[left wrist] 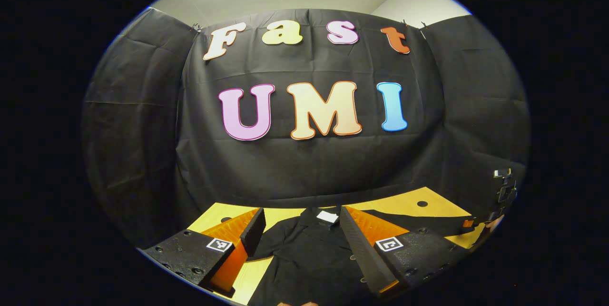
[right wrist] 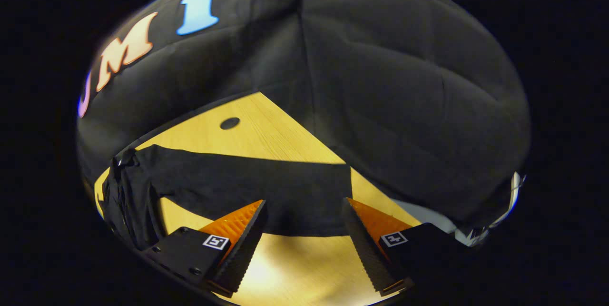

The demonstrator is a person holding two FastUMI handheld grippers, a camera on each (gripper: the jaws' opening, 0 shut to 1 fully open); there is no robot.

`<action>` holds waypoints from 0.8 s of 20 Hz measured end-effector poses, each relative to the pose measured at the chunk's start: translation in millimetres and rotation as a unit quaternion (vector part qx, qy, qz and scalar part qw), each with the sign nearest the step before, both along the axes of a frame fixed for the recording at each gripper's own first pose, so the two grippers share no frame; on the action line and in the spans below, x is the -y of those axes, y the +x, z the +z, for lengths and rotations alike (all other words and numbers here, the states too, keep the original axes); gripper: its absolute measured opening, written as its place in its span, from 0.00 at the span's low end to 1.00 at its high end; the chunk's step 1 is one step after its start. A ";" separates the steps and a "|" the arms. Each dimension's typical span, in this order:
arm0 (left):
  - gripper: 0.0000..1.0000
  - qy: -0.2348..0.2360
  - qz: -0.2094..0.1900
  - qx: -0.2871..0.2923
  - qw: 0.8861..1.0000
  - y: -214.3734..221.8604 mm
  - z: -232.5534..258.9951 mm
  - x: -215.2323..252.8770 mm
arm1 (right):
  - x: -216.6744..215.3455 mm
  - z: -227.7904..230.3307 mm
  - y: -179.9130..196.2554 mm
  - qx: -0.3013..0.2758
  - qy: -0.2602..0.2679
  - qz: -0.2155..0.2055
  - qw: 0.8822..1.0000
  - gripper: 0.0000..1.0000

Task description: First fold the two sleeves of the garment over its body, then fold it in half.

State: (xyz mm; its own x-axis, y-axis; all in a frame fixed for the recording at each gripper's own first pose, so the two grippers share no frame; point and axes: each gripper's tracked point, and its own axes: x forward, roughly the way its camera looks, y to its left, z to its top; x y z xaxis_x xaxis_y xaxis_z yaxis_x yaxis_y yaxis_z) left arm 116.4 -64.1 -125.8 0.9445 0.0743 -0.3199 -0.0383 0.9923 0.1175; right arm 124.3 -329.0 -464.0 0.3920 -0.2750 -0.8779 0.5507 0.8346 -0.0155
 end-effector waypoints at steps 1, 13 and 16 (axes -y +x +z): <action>0.93 0.001 0.000 0.000 1.000 -1.3 0.6 0.8 | 4.0 -3.7 0.6 -0.007 0.010 -0.013 1.000 0.99; 0.92 0.004 0.017 -0.009 1.000 -5.8 -1.7 -7.4 | 19.6 -24.6 -6.9 -0.053 0.018 -0.041 0.998 0.78; 0.93 0.002 0.020 -0.009 1.000 -7.6 -2.1 -9.9 | 25.8 -22.7 -7.9 -0.048 0.033 -0.062 0.996 0.48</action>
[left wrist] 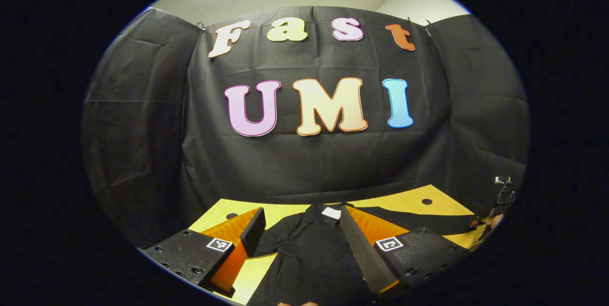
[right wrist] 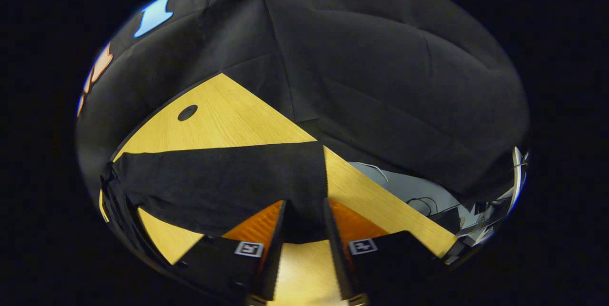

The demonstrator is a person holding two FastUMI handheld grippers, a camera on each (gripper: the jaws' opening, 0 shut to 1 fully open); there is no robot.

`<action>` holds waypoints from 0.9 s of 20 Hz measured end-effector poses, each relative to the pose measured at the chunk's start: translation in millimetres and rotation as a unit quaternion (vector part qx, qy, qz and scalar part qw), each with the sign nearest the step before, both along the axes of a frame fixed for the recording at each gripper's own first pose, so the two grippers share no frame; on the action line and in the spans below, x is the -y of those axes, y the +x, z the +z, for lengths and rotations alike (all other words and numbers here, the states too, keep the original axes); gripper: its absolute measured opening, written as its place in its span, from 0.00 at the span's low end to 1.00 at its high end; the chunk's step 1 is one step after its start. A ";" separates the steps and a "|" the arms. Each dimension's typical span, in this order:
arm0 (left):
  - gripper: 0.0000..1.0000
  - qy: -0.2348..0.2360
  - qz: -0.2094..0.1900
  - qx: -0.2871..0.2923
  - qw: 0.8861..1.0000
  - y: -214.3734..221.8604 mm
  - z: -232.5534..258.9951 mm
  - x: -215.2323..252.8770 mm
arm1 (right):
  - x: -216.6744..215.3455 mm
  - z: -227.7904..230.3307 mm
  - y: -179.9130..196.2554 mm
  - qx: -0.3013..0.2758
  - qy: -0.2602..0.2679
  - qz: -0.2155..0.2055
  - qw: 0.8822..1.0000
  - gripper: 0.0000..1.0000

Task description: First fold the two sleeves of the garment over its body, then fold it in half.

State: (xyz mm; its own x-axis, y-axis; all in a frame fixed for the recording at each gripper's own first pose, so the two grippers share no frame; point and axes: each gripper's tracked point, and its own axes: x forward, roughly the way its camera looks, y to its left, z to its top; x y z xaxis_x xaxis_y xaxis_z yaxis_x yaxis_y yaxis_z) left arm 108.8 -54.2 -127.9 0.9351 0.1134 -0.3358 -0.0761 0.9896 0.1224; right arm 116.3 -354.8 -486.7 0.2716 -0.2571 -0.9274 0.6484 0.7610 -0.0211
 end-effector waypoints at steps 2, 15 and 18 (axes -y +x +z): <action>0.93 0.000 0.006 0.000 1.000 -2.3 -0.9 -4.1 | -3.6 -1.1 3.3 0.001 0.021 -0.019 1.000 0.17; 0.92 0.010 0.034 0.024 0.999 -9.5 11.9 -53.8 | -23.1 35.9 31.1 0.030 0.013 0.031 0.999 0.02; 0.93 0.000 0.036 0.015 0.999 -13.3 1.8 -68.4 | -51.1 58.6 59.9 0.055 0.004 0.069 0.996 0.02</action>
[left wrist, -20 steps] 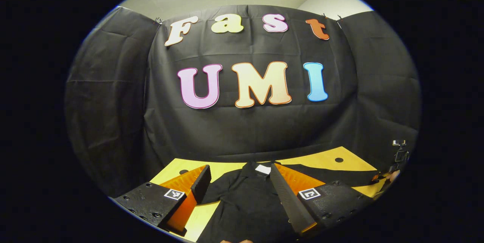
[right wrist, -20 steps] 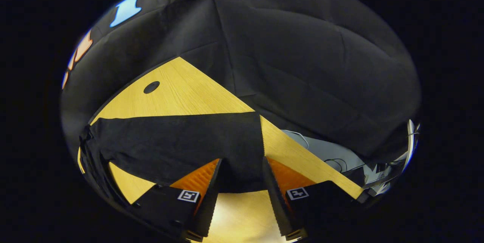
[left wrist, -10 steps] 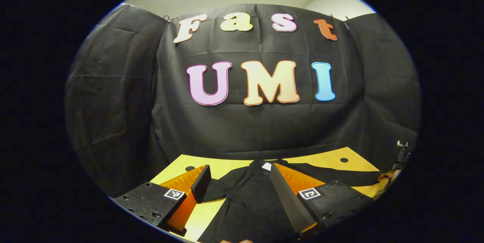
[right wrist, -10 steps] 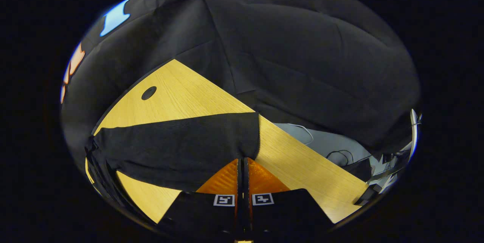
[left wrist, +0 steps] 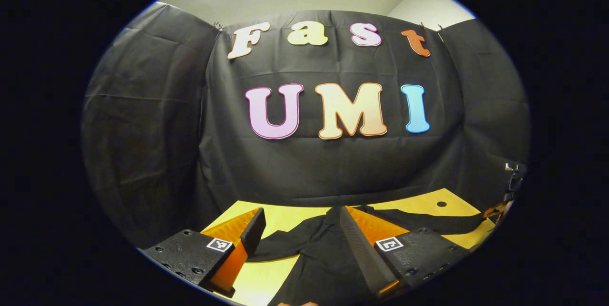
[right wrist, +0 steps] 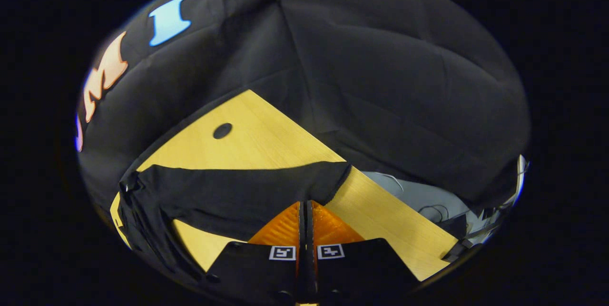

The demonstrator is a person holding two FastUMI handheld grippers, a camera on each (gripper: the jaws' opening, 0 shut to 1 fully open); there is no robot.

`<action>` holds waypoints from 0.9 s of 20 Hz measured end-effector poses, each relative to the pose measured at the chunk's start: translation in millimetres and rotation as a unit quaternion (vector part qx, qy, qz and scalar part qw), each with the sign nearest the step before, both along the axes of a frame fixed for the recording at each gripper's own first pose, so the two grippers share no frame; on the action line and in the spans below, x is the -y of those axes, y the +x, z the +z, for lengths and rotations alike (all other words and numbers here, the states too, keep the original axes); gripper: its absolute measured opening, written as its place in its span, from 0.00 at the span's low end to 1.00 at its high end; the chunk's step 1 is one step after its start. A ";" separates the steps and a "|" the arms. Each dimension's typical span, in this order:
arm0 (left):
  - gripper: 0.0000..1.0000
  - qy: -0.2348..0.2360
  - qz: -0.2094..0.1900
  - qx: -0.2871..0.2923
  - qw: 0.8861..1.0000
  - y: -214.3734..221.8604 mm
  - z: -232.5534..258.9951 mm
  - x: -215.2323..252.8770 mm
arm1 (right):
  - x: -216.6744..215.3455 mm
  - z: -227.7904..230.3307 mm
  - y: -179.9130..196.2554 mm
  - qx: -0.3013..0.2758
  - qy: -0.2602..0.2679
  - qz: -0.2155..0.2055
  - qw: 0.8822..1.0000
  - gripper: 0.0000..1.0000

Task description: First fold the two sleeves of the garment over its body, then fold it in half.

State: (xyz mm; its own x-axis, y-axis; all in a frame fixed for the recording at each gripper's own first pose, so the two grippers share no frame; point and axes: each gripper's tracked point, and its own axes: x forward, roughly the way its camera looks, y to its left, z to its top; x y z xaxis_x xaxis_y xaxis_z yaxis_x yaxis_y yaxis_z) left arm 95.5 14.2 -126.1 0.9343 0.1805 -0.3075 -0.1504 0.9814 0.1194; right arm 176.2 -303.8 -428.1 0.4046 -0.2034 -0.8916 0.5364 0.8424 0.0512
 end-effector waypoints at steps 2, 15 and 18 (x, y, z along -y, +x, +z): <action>0.92 -0.008 0.005 0.001 1.000 -0.8 -1.5 -9.6 | -27.5 16.2 19.3 0.018 0.005 0.026 0.999 0.02; 0.92 -0.013 0.026 0.001 1.000 -11.4 -9.8 -80.8 | -274.9 90.4 105.5 0.090 0.079 0.232 0.965 0.02; 0.92 -0.012 0.035 -0.001 0.999 -14.7 -12.6 -100.4 | -341.3 94.9 110.0 0.093 0.102 0.283 0.949 0.02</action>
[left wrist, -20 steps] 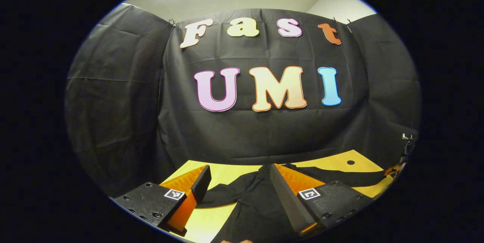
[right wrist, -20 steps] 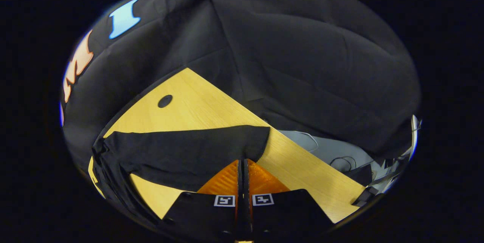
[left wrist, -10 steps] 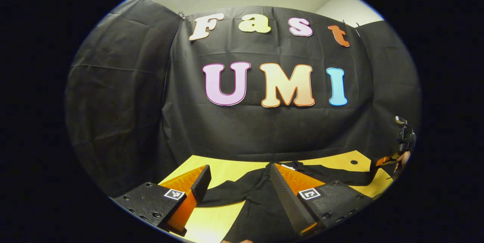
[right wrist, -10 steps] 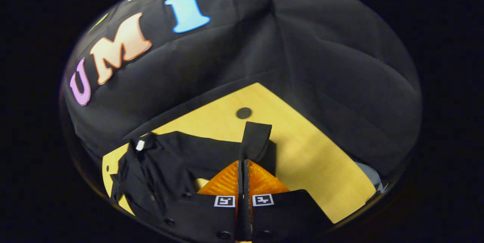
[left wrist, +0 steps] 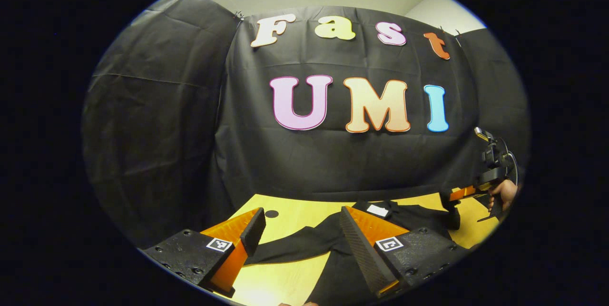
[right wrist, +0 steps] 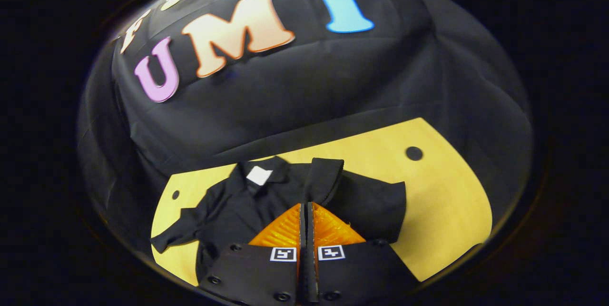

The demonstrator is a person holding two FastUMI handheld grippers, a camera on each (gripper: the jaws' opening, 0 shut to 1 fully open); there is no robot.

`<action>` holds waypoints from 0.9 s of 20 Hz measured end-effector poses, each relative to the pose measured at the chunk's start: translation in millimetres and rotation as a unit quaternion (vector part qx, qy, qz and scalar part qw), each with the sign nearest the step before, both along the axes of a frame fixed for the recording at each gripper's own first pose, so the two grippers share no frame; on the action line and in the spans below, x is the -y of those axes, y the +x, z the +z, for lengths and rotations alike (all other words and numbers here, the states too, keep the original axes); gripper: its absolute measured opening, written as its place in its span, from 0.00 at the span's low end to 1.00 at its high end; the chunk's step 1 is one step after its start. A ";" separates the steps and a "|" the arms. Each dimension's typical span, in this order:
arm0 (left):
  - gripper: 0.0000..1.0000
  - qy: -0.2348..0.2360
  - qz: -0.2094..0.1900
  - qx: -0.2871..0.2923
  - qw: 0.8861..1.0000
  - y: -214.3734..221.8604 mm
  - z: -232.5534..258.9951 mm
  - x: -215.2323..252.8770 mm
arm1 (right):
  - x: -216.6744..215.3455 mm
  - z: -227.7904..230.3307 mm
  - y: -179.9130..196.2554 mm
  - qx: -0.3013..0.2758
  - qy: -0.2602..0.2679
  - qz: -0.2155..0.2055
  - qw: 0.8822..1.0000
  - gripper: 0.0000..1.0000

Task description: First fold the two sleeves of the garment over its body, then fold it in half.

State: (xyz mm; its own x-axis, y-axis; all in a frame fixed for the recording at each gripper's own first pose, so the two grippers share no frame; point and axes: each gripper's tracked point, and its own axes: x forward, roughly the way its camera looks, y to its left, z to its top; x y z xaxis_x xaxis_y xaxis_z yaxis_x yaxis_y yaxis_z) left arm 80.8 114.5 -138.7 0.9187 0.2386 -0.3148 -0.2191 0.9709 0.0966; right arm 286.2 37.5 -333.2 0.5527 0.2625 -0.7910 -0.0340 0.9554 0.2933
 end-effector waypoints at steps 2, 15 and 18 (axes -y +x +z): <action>0.92 0.000 0.008 -0.002 1.000 -4.2 -3.7 -14.3 | -52.9 0.0 -1.9 0.000 0.020 0.043 0.999 0.02; 0.92 0.003 0.075 -0.036 0.997 -38.8 -30.7 -105.4 | -230.4 -36.2 -36.3 -0.040 0.075 0.168 0.982 0.34; 0.92 -0.015 0.090 -0.044 0.995 -44.4 -43.0 -112.6 | -224.7 -34.5 -33.9 -0.023 0.056 0.171 0.983 0.81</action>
State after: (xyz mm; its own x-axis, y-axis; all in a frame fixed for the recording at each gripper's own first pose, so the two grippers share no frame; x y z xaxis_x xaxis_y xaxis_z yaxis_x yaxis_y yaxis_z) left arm 36.4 227.1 -181.7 0.8303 0.3860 -0.4020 -0.3819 0.9194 0.0940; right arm 252.4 262.2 -367.7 0.3806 0.5141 -0.7686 -0.3321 0.8518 0.4052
